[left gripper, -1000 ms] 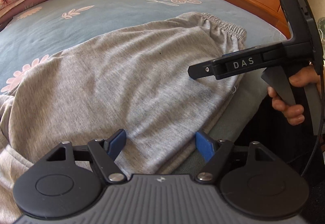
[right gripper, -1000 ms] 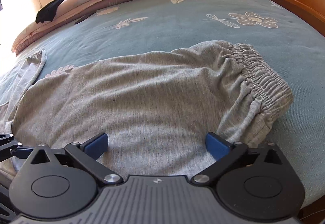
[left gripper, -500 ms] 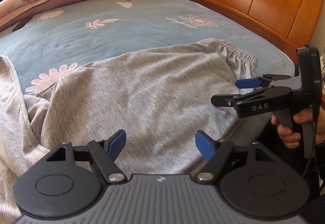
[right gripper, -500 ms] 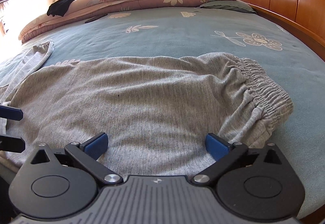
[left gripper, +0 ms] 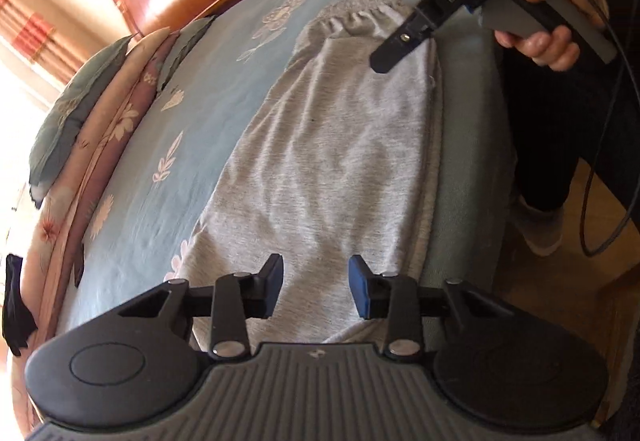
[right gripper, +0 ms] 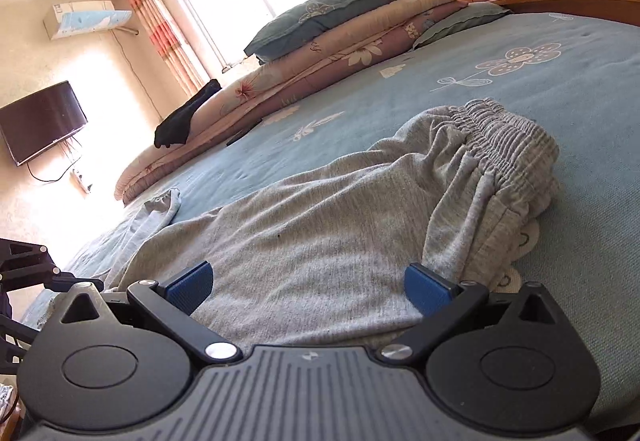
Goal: Fold clothes
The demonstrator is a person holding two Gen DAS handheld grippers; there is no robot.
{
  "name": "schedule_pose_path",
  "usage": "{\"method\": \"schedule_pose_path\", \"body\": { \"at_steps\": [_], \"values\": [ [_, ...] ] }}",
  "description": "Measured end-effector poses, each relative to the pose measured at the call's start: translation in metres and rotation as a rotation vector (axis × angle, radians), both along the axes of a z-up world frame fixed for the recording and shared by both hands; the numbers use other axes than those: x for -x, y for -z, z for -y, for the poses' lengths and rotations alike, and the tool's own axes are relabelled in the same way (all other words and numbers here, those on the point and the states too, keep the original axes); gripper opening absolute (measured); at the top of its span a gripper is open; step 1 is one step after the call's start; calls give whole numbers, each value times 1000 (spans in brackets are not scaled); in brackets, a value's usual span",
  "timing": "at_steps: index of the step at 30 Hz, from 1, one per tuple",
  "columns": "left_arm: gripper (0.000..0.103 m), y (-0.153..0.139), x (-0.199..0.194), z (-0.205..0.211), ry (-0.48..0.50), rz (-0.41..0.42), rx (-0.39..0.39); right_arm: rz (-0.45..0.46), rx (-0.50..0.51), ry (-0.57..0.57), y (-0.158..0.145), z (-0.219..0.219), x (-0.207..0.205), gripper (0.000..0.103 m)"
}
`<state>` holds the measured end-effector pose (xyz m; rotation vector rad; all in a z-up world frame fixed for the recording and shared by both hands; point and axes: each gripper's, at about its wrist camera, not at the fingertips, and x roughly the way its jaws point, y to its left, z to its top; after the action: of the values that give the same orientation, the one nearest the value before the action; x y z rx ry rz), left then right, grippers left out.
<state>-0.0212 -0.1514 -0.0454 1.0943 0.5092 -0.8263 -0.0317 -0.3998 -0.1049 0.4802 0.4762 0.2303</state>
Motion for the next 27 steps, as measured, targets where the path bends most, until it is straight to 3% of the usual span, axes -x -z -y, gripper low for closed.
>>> {"method": "schedule_pose_path", "body": {
  "at_steps": [6, 9, 15, 19, 22, 23, 25, 27],
  "values": [
    [35, 23, 11, 20, 146, 24, -188, 8, 45, -5, -2, -7, 0, 103],
    [35, 31, 9, 24, 166, -4, -233, 6, 48, -4, -2, -7, 0, 103],
    [35, 39, 9, 17, 187, 25, -315, 7, 29, -5, -1, -5, 2, 103],
    [36, 48, 5, 9, 210, 77, -410, 6, 45, -4, -1, -7, 2, 103],
    [35, 58, 9, 6, 292, 146, -475, 5, 53, -3, -1, -7, 2, 103],
    [32, 61, 11, 5, 321, 172, -496, 5, 54, -3, -1, -7, 2, 103],
    [5, 67, 15, 6, 360, 205, -514, 4, 58, -3, -1, -7, 2, 103],
    [3, 73, 18, 6, 393, 235, -533, 4, 65, -4, -1, -8, 2, 103]
  ]
}}
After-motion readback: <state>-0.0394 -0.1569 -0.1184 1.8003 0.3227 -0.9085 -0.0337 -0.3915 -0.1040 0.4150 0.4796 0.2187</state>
